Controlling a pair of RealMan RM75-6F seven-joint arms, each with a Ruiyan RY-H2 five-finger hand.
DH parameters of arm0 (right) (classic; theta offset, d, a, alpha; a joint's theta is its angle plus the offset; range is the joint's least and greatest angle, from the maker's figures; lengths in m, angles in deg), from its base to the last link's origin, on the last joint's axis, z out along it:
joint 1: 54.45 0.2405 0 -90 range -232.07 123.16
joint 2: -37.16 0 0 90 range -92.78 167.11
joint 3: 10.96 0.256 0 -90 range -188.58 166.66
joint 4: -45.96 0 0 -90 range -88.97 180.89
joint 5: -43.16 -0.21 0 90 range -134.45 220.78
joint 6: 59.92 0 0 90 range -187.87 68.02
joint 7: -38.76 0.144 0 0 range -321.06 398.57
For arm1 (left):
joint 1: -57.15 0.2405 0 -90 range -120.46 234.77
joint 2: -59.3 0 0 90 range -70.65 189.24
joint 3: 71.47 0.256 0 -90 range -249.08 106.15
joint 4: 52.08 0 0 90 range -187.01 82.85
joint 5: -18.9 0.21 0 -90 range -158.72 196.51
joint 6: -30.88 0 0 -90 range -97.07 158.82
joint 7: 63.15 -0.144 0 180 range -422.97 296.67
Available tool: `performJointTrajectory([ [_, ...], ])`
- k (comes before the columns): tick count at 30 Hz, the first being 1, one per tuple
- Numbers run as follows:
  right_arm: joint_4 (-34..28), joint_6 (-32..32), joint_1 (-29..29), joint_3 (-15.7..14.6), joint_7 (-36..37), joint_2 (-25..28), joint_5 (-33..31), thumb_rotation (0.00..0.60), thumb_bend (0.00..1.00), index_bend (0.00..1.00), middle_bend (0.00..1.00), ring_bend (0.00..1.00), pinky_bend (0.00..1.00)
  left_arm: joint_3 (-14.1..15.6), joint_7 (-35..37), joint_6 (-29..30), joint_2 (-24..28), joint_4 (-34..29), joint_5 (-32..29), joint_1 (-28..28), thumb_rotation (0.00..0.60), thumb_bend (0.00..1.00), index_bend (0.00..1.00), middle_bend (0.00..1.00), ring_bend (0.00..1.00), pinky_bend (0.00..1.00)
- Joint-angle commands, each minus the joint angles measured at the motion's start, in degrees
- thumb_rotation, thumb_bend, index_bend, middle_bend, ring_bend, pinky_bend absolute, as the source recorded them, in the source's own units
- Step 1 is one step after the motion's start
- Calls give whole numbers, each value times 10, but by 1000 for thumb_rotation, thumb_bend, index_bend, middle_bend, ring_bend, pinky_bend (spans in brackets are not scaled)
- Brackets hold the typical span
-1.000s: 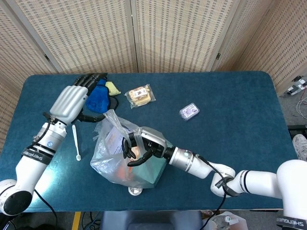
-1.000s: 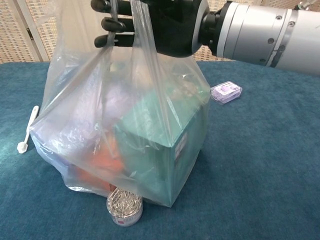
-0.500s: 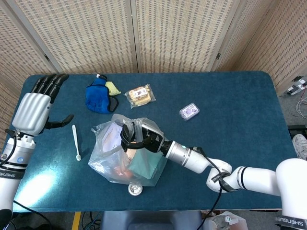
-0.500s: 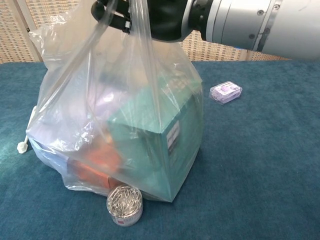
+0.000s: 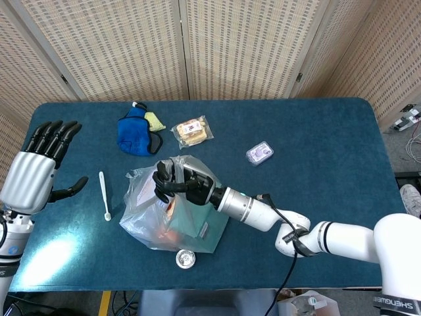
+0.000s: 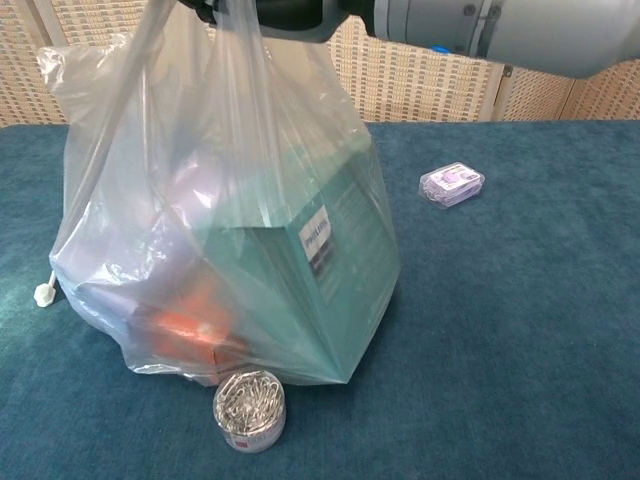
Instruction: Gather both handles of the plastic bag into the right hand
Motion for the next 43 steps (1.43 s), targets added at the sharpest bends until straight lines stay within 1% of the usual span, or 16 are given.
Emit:
performJointTrajectory([
  [1, -6, -9, 5, 10, 8, 4, -11, 600, 265, 691, 730, 765, 733, 12, -9, 18, -15, 10, 27, 20, 600, 196, 0, 72, 48, 39],
  [3, -7, -11, 8, 15, 15, 6, -13, 600, 294, 695, 733, 775, 749, 14, -6, 19, -15, 11, 32, 27, 600, 195, 0, 72, 48, 39],
  [8, -9, -4, 14, 26, 23, 11, -4, 600, 328, 703, 739, 788, 763, 19, -1, 21, -20, 16, 40, 43, 600, 195, 0, 72, 48, 39],
  [13, -14, 6, 21, 37, 28, 19, 4, 600, 332, 703, 740, 789, 764, 24, 0, 29, -29, 24, 53, 58, 600, 195, 0, 72, 48, 39],
  [25, -32, 20, 30, 60, 30, 45, 2, 600, 332, 703, 740, 792, 765, 14, 1, 23, -45, 43, 44, 68, 600, 195, 0, 72, 48, 40],
  [33, -43, 24, 30, 64, 25, 56, -3, 600, 332, 703, 740, 795, 774, 10, -1, 15, -48, 49, 32, 74, 600, 195, 0, 72, 48, 39],
  [38, -48, 28, 27, 64, 23, 61, -4, 600, 332, 703, 740, 795, 774, 18, -3, 8, -51, 54, 18, 85, 600, 195, 0, 72, 48, 40],
  [43, -54, 31, 26, 63, 23, 65, -2, 600, 332, 703, 740, 795, 774, 30, -1, 9, -69, 72, 13, 100, 600, 195, 0, 72, 48, 39],
])
